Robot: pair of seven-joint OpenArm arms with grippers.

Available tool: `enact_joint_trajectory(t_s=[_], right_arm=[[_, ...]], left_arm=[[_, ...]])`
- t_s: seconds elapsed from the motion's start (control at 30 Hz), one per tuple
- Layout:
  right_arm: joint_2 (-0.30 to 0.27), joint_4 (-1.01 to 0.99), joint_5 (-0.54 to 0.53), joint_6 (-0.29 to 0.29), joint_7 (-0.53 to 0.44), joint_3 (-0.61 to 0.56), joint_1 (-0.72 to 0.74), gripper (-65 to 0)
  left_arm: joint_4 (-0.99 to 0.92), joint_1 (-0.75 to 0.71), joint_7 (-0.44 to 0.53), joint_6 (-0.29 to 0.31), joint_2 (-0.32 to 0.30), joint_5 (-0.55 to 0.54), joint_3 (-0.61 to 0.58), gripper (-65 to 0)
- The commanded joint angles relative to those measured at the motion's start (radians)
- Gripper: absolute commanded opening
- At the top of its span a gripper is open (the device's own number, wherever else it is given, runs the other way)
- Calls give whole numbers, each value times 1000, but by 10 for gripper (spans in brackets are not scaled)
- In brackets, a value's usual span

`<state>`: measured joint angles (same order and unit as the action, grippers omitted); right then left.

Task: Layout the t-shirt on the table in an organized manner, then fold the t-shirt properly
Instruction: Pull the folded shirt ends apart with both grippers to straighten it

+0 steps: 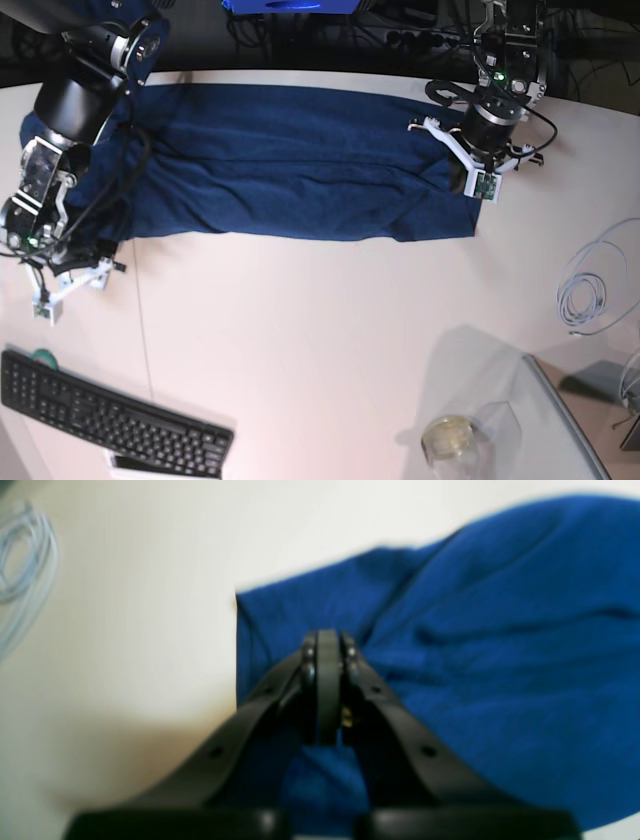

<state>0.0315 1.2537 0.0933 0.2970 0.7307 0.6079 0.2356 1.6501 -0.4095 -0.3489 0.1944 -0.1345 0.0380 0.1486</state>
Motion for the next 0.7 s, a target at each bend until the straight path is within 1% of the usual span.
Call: enact_joint_trajectory(t_s=[0.0,0.1,0.17,0.4,0.43,0.47,0.57,0.67], right_arm=[[-11,5,-8,-23,-29,-1,34,-273],[-9,-18,-8,-104,-53,-1,38,-273],[-11,-39,-8,-131,-63,-1,38,-273],[-15,-127,-8,-137,-69,-1,40,-276],[-15,-136,-8,-137,-70,-1,41,-288],[-15,-144,-8,-137,-78,-1,44,-312],[-15,-171,-7,-137,-92,-1,46,-444],[-15,-170,-7,-137,-92,-1,46,-552]], left_arm=[[-4,16,24,-5,-3,-2,3,-650],[-64,31,24,-5,-9,-2,7,-650],[-86,36,24,-5,-9,-2,7,-650],[-89,39,26,-5,-11,-2,9,-650],[-89,39,26,-5,-11,-2,9,-650],[-90,41,26,-5,-11,-2,9,-650],[-97,57,26,-5,-12,-2,9,-650],[-97,57,24,-5,-21,-2,9,-650]])
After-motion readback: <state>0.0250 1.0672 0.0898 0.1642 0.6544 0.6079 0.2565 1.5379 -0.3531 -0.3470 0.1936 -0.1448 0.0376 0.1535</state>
